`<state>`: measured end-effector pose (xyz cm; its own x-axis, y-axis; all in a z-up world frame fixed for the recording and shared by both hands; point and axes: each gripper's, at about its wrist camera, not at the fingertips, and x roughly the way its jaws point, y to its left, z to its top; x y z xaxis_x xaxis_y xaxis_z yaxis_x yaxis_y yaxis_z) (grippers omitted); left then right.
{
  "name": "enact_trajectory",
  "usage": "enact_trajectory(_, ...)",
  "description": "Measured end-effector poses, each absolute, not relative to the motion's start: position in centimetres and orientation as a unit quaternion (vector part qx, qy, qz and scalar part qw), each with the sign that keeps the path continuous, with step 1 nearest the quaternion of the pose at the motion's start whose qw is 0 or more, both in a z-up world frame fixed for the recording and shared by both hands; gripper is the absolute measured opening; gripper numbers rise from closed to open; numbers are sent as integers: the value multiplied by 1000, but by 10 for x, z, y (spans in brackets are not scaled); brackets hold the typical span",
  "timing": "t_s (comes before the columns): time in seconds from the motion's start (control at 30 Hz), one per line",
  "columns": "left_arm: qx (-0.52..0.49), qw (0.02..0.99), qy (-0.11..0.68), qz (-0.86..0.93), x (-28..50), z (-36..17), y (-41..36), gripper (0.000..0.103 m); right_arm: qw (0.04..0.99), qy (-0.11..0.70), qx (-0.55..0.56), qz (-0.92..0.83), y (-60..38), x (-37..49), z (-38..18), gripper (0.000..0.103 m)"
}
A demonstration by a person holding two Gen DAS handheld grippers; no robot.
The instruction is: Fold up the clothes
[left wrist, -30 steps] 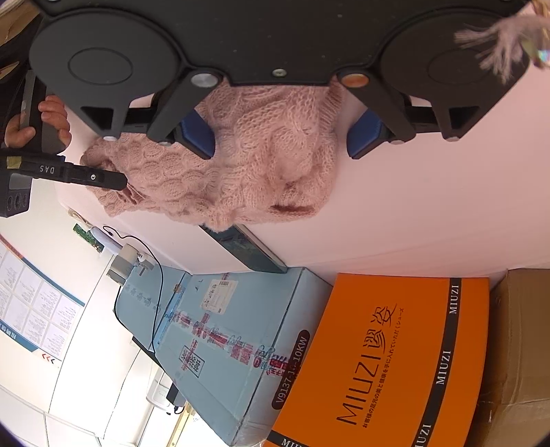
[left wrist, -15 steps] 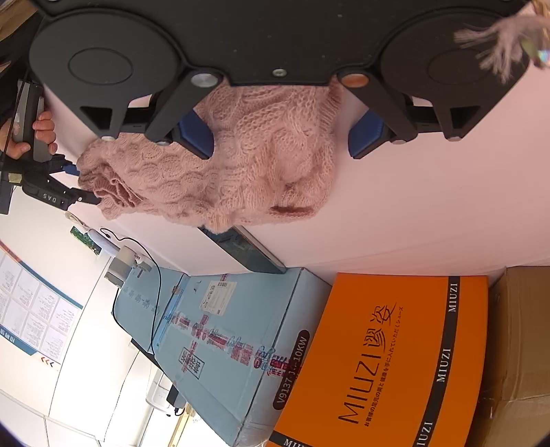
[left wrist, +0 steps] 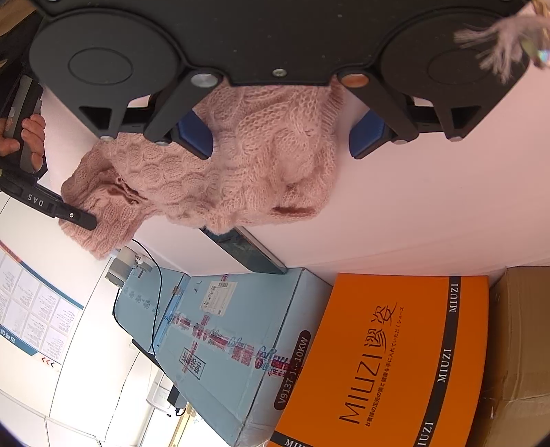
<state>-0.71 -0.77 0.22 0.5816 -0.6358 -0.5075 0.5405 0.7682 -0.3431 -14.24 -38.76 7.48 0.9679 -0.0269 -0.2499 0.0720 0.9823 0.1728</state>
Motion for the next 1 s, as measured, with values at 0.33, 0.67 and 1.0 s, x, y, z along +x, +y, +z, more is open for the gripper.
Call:
enact_trajectory(0.33, -78, 885, 316, -335, -7, 3, -7, 90, 981, 92, 45, 165, -312, -127, 84, 31)
enact_trajectory(0.67, -91, 886, 314, -329, -5, 4, -3, 91, 934, 161, 73, 309, -257, -97, 68, 18)
enact_trajectory(1.0, -211, 896, 244, -305, -13, 37, 29, 91, 902, 134, 294, 287, -359, -93, 72, 65)
